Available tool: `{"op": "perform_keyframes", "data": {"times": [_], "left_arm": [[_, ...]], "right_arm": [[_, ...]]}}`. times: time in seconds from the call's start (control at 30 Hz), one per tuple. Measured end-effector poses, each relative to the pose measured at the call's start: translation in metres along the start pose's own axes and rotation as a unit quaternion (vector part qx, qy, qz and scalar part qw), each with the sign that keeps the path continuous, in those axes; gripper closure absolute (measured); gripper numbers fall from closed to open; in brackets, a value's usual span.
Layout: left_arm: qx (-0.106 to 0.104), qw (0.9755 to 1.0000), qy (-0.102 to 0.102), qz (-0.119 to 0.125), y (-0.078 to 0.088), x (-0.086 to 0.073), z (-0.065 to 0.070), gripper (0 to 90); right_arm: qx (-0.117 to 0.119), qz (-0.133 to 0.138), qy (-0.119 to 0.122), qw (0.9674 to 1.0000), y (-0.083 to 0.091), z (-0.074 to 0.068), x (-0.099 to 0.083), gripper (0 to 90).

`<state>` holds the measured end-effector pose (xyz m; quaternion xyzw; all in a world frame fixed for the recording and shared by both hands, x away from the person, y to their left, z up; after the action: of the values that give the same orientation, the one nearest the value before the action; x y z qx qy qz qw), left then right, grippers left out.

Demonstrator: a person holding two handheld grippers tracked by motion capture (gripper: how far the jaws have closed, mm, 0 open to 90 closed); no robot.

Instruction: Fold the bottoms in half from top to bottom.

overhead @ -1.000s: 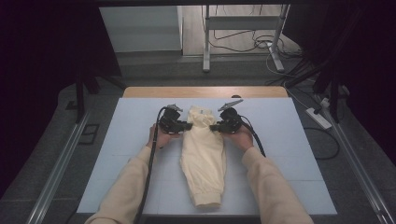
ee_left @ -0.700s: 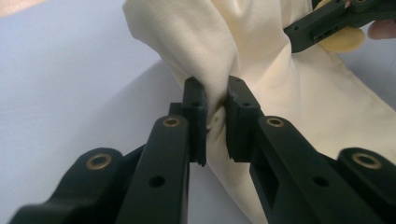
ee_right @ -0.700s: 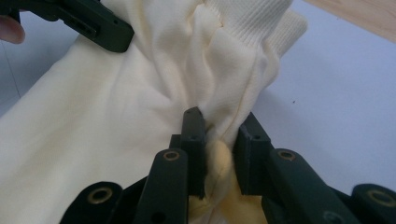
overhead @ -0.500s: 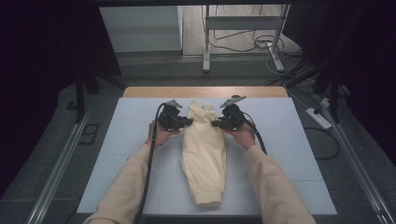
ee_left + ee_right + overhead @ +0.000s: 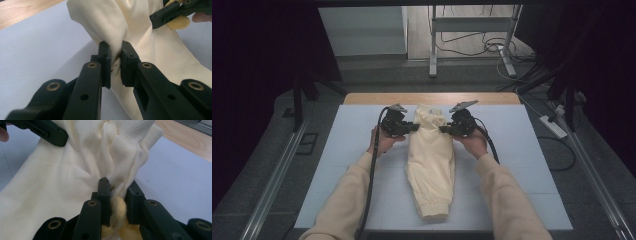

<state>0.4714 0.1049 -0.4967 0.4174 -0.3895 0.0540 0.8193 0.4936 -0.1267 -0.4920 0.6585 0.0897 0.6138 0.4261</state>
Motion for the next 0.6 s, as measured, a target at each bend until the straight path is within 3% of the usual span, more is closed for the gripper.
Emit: {"op": "perform_keyframes", "data": {"times": [0.13, 0.27, 0.4, 0.6], "left_arm": [[0.002, 1.0, -0.005, 0.004, 0.001, 0.002, 0.0, 80.1], [0.006, 0.9997, -0.023, 0.008, 0.011, 0.015, 0.003, 80.3], [0.009, 0.9992, -0.032, 0.02, 0.021, 0.026, 0.009, 80.4], [0.002, 0.9997, -0.018, 0.016, 0.016, 0.018, 0.005, 80.7]], "right_arm": [[-0.004, 0.003, 0.005, 1.0, 0.001, 0.0, 0.002, 76.4], [-0.009, 0.012, 0.008, 0.9999, 0.008, 0.004, 0.011, 76.5], [-0.028, 0.027, 0.015, 0.9991, 0.019, 0.006, 0.023, 76.6], [-0.028, 0.023, 0.015, 0.9992, 0.017, 0.004, 0.02, 76.6]]}}
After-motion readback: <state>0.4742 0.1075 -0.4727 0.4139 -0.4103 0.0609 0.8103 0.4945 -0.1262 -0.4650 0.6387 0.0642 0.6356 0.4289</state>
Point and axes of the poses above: each handheld gripper's, and its own axes: y roughly backward along the jaws, x roughly out of its top, z roughly to its right, the point moved 3 cm from there along -y, roughly forward along the jaws, and after that the axes turned 13 degrees about y, right-handed, at the moved point
